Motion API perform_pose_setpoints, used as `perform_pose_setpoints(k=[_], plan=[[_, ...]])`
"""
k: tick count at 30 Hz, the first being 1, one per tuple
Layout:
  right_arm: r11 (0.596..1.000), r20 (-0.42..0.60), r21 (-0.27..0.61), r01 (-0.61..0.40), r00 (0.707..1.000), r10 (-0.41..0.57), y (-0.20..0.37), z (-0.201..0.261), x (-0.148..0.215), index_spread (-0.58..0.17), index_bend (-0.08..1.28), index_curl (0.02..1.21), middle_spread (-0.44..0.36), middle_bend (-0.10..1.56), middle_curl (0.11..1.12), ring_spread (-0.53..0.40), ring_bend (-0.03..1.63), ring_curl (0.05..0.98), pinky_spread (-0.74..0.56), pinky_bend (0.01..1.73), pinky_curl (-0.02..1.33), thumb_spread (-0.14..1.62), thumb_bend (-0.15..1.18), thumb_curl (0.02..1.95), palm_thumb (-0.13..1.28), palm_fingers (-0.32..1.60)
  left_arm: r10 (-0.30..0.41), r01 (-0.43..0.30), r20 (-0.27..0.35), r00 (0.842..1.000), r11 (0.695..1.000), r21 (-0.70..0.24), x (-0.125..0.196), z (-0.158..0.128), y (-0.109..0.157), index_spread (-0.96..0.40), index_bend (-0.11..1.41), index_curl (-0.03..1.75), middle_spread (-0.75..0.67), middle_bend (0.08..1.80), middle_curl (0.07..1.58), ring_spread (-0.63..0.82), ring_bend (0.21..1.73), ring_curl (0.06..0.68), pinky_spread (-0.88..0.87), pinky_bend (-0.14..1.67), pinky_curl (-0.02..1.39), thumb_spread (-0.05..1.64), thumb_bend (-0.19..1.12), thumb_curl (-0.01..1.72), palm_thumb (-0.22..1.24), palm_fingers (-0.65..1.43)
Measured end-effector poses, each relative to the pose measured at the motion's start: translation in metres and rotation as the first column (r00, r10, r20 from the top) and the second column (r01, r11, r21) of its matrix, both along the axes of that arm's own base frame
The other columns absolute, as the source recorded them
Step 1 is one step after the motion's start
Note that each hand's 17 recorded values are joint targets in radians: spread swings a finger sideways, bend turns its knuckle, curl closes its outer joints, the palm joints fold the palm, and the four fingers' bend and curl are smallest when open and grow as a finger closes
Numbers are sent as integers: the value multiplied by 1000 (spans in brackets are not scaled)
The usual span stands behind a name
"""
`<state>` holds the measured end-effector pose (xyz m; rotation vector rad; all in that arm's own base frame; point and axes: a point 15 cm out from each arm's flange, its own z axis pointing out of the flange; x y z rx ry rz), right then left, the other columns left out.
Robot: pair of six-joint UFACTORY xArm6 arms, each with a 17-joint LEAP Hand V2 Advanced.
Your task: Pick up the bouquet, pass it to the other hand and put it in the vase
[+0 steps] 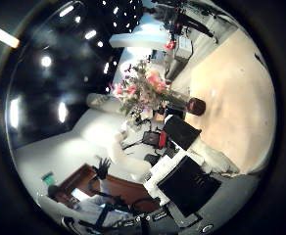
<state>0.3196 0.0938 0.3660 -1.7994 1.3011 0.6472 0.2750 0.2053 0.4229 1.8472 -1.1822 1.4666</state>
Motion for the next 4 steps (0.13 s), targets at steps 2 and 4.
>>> perform_pose_setpoints(k=[2, 4], plan=[[997, 0, -78, -22, 1000, 22, -11, -5, -4, -423, 175, 320, 13, 213, 347, 172, 614, 167, 509, 786, 167, 987, -25, 477, 672, 287, 0, 1, -59, 998, 1000, 25, -12, -13, -7, -47, 131, 228, 537, 173, 248, 648, 470, 160, 658, 173, 335, 858, -36, 318, -6, -141], [992, 6, -119, -35, 999, 36, -14, -3, -6, -421, 175, 319, 13, 213, 348, 180, 613, 166, 508, 778, 160, 984, -25, 479, 676, 288, -8, 14, -107, 994, 998, 56, -26, -24, -13, -40, 131, 224, 536, 173, 245, 648, 465, 162, 654, 177, 324, 860, -35, 318, -5, -130]])
